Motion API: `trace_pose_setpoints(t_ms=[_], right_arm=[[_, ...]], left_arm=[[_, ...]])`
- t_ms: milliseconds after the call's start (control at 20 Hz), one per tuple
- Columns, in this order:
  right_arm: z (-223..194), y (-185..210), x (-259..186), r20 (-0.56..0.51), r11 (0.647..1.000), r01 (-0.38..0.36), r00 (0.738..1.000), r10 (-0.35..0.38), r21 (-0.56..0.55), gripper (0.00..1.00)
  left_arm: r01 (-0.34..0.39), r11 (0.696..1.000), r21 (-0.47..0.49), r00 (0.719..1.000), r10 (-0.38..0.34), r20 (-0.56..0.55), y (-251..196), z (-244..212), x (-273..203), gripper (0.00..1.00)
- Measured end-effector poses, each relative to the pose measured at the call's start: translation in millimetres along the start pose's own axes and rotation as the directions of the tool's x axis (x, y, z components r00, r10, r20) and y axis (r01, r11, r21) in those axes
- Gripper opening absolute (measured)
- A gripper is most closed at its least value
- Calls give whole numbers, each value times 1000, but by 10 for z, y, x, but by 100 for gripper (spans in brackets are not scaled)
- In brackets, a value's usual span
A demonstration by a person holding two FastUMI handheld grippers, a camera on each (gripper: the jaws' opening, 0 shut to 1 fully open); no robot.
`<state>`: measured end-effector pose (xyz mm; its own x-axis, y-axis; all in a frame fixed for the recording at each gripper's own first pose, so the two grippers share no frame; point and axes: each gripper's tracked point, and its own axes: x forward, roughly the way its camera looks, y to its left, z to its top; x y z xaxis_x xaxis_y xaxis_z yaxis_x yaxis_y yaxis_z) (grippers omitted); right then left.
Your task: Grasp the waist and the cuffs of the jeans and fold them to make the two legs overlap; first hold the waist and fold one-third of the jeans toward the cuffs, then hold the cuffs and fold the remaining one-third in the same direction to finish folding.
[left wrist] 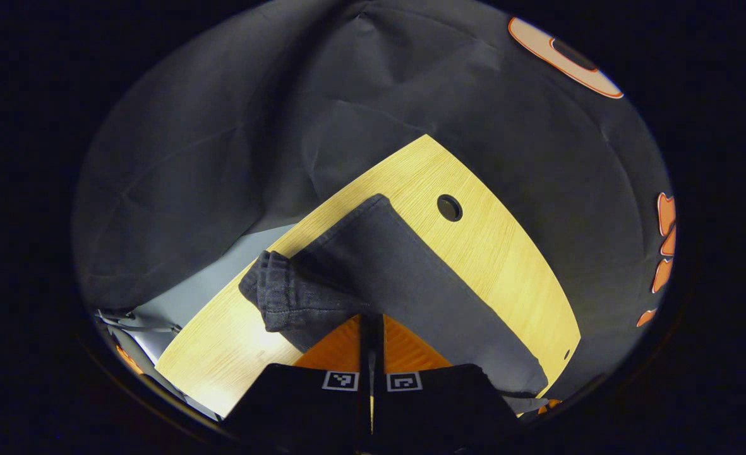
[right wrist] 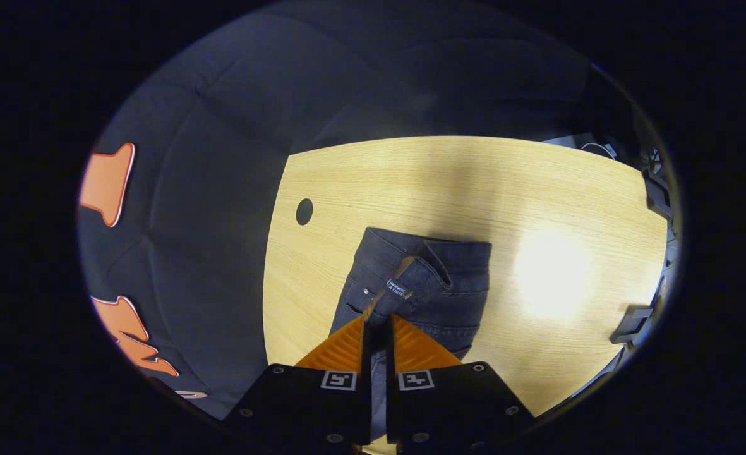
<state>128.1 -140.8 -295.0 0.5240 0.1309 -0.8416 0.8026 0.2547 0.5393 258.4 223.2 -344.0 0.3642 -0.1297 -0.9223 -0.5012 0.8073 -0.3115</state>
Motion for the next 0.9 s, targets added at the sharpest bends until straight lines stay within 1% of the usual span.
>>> trace_pose_setpoints(t_ms=[150,200,250,350,450,500,550,600,650,700,750,800,850,900], right_arm=[[30,141,169,-39,1000,-1,999,2,18,10],[36,164,228,-50,1000,4,999,-3,26,14],[42,176,284,-62,1000,13,998,-12,26,10],[51,197,393,-77,999,32,997,-29,37,10],[25,191,442,-95,997,61,994,-56,48,10],[25,195,440,-99,997,64,993,-60,35,10],[38,232,431,-99,998,56,994,-53,29,10],[26,306,415,-105,999,31,994,-28,32,13],[76,403,391,-100,999,-11,995,15,41,15],[148,546,352,-75,996,-73,994,77,57,18],[190,626,322,-50,992,-111,992,114,63,22],[221,653,278,-36,991,-121,992,123,51,28],[233,614,215,-25,994,-111,993,111,25,32],[253,593,169,-13,995,-102,995,102,-9,39]], left_arm=[[-11,1000,20,1000,12,-15,-119,135,185,2],[-14,1000,24,1000,15,-16,-166,177,244,2],[-11,999,39,1000,12,-21,-229,216,326,2],[-9,999,49,1000,10,-20,-320,260,418,2],[-34,997,74,999,35,-26,-330,300,488,4],[-63,993,96,998,65,-13,-281,340,511,9],[-81,991,105,997,79,26,-260,440,474,18],[-80,992,101,995,73,68,-277,552,499,20],[-65,994,86,994,57,94,-296,628,469,19],[-56,996,73,993,48,111,-269,632,501,19],[-28,998,64,994,22,107,-298,615,493,25],[-20,998,68,996,14,91,-328,573,414,29],[-7,997,76,996,0,95,-358,565,331,40],[19,996,90,993,-29,114,-400,611,266,52]])
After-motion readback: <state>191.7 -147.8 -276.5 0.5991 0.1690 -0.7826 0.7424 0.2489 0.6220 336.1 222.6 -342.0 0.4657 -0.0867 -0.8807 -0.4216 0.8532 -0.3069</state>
